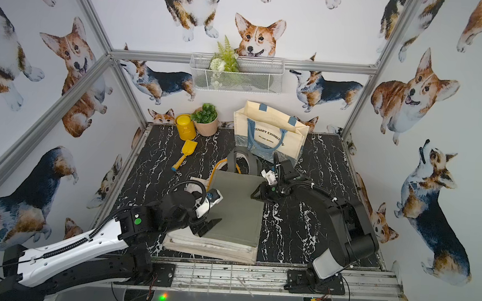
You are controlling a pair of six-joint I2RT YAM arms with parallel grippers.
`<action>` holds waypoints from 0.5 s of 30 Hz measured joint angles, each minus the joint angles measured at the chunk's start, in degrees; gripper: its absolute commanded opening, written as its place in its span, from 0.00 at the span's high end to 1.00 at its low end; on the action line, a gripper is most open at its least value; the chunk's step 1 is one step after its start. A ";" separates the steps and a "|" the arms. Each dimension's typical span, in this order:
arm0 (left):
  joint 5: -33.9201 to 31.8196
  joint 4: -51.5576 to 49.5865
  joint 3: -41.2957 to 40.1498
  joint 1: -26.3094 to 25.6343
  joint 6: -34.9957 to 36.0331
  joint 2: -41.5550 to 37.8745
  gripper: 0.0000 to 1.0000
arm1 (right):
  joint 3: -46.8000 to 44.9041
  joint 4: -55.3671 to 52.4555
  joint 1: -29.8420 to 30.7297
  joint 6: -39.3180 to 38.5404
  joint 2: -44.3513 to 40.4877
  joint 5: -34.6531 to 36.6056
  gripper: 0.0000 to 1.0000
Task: Put away the canvas bag
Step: Place the canvas bag at the center of the board, then pick up the canvas bag from the center of the board.
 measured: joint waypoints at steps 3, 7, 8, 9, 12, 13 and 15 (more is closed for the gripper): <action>4.35 0.13 2.75 6.60 -2.47 4.96 0.12 | 1.49 -1.40 0.00 -1.88 -0.85 3.19 0.39; 8.13 2.43 7.87 10.86 -4.02 10.05 0.12 | 3.30 -1.86 -1.86 -8.39 -7.93 5.25 0.23; 8.85 3.08 8.52 11.06 -4.02 10.78 0.12 | 3.85 -1.92 -3.15 -10.08 -9.25 5.88 0.22; 9.70 3.56 9.14 11.30 -3.98 11.45 0.12 | 4.52 -2.05 -5.20 -11.85 -10.29 6.40 0.21; 10.62 5.42 11.15 11.76 -3.48 12.96 0.12 | 6.43 -2.21 -12.87 -16.02 -11.69 7.87 0.22; 10.73 6.25 11.72 11.82 -3.04 13.29 0.12 | 6.80 -2.08 -15.21 -17.00 -11.78 8.13 0.22; 11.13 8.04 12.41 11.87 -1.88 13.86 0.12 | 7.50 -2.01 -18.36 -19.23 -11.61 8.31 0.21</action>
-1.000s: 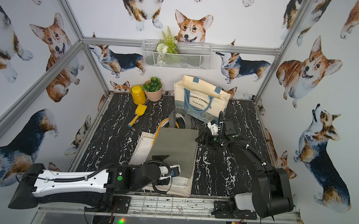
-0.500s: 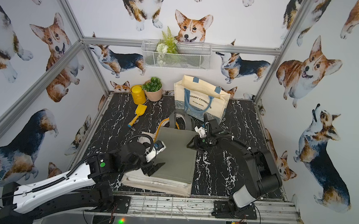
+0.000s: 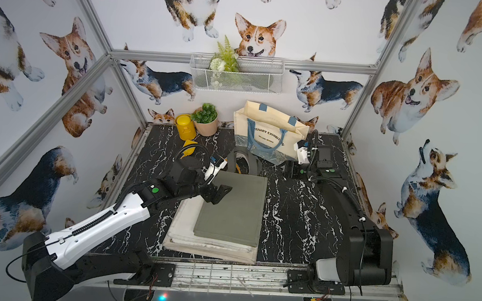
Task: Put away the canvas bag
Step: Pick up the canvas bag from the center of the board.
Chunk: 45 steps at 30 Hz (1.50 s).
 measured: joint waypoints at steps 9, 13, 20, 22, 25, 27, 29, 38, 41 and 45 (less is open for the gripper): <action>2.64 5.27 0.44 0.04 3.78 0.28 0.13 | 5.31 6.12 -2.71 -9.51 7.96 1.70 0.25; 2.71 5.84 0.07 0.04 4.76 -1.09 0.14 | 6.34 9.97 -3.45 -11.04 10.47 3.30 0.28; 2.60 7.63 -2.67 0.04 5.18 -4.04 0.14 | 7.41 14.38 -5.01 -13.20 12.63 3.67 0.34; 2.54 7.91 -2.99 0.04 5.42 -4.13 0.14 | 7.39 15.43 -5.01 -13.99 13.86 2.69 0.50; 2.78 8.22 -2.69 0.04 6.08 -3.56 0.15 | 7.39 16.61 -5.22 -14.56 15.32 1.44 0.87; 3.04 8.13 -1.68 0.04 7.04 -2.67 0.15 | 7.13 17.75 -5.22 -14.56 15.58 1.01 1.00; 3.15 7.78 -0.17 0.04 8.00 -1.86 0.15 | 6.62 18.78 -5.22 -14.93 15.15 0.92 1.00; 1.33 6.03 8.61 -2.69 15.15 0.44 0.17 | 4.50 19.56 -5.22 -19.89 3.17 1.55 1.00; -0.94 5.14 11.91 -5.77 18.99 1.20 0.16 | 5.81 18.29 -5.22 -21.44 -0.28 1.16 1.00; -5.53 3.50 15.69 -9.68 24.85 2.38 0.15 | 7.19 14.53 -5.22 -21.57 -4.33 0.94 1.00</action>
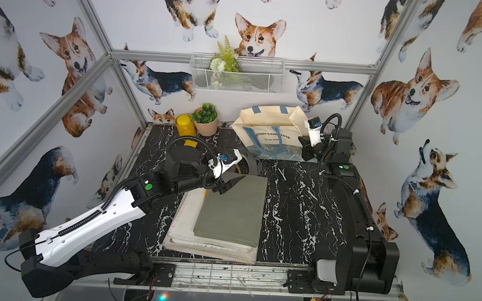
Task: Put away the canvas bag
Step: Pick up the canvas bag from the center of the board.
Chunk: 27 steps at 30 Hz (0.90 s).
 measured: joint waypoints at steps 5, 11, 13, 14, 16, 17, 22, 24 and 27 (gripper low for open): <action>-6.47 -1.36 2.93 -2.67 6.73 1.27 0.12 | -0.42 -3.87 0.00 1.73 -5.57 -1.51 1.00; -10.40 -1.22 5.07 -2.86 11.28 4.11 0.06 | -0.92 -4.76 0.02 5.07 -9.38 -2.51 1.00; -10.54 -0.98 5.66 -2.89 12.37 5.38 0.00 | -0.61 -4.83 0.02 5.73 -10.03 -3.28 1.00; -10.51 -1.01 6.23 -2.89 12.48 6.01 0.00 | -0.52 -4.92 0.02 6.16 -10.62 -3.48 1.00; -8.74 -2.10 9.84 -2.16 11.69 8.28 0.00 | 0.11 -6.21 0.00 6.16 -12.15 -4.33 1.00; -7.67 -2.23 11.23 -1.73 10.78 8.96 0.00 | 0.70 -6.47 0.00 6.14 -12.70 -4.63 1.00; -2.75 -0.50 14.05 -0.48 7.52 10.73 0.00 | 4.07 -8.13 0.02 6.08 -14.25 -6.47 1.00; -0.70 -0.35 14.36 -0.52 5.84 11.98 0.00 | 4.76 -8.98 0.02 5.92 -14.60 -7.30 1.00; 0.66 0.04 14.95 0.15 4.07 13.31 0.00 | 5.16 -10.73 0.00 5.11 -15.65 -8.61 1.00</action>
